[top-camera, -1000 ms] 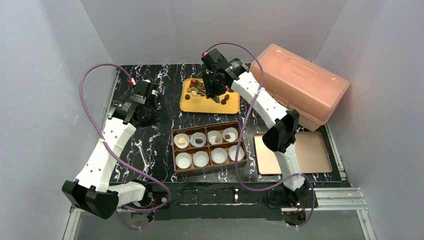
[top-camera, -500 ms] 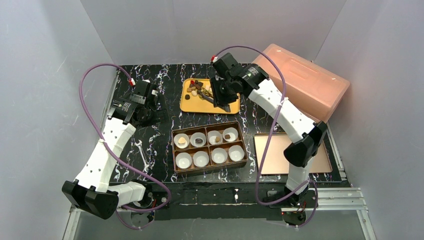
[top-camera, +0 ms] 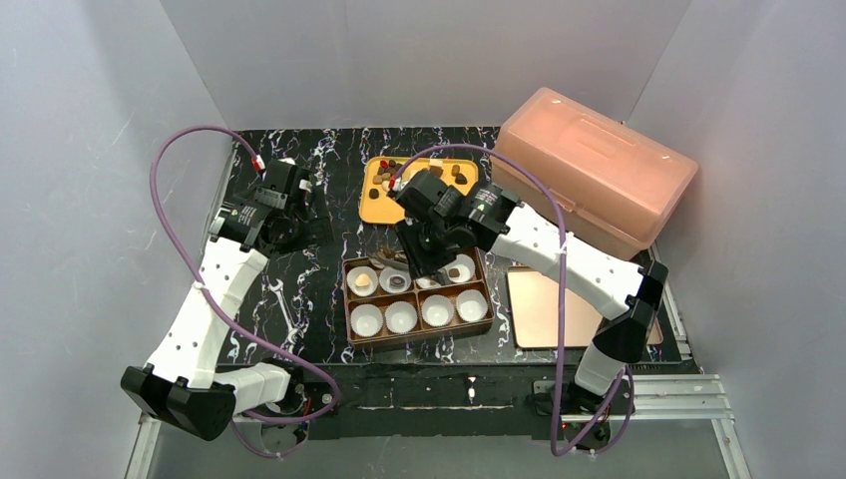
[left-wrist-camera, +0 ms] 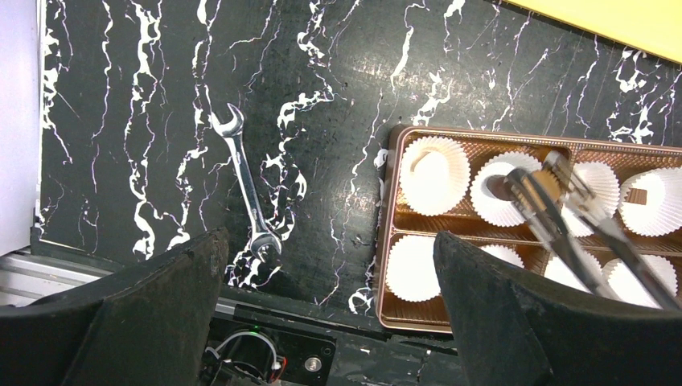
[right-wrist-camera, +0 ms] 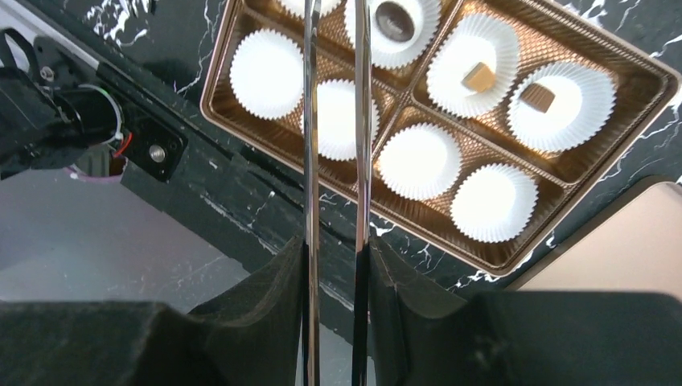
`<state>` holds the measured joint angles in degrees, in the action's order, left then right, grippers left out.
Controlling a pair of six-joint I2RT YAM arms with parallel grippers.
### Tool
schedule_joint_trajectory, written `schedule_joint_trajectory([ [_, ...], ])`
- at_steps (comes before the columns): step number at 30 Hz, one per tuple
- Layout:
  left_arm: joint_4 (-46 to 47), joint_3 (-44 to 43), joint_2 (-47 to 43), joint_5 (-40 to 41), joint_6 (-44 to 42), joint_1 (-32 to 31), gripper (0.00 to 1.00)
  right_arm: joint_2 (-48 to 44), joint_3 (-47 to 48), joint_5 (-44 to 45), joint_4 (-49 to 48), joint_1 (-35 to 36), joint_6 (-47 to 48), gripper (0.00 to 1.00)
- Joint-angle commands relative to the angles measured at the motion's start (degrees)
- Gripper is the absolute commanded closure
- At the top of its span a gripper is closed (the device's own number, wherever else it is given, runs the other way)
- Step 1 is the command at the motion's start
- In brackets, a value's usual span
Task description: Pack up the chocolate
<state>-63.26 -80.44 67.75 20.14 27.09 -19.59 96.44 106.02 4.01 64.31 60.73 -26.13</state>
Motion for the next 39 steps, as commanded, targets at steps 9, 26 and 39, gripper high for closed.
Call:
schedule_joint_trajectory([
  [9, -2.82, -1.84, -2.48, 2.93, 0.42, 0.39, 0.01, -2.24, -3.73, -2.23, -3.12, 7.00, -2.30, 0.70],
  [26, -2.72, -1.62, -2.28, 3.15, 0.25, 0.43, 0.01, -0.04, -6.43, -5.37, -2.74, 10.46, -2.34, 0.68],
  [39, -2.80, -1.59, -2.35, 3.48, -0.08, 0.42, 0.01, 1.84, -6.21, -5.57, -2.78, 10.58, -2.09, 0.60],
])
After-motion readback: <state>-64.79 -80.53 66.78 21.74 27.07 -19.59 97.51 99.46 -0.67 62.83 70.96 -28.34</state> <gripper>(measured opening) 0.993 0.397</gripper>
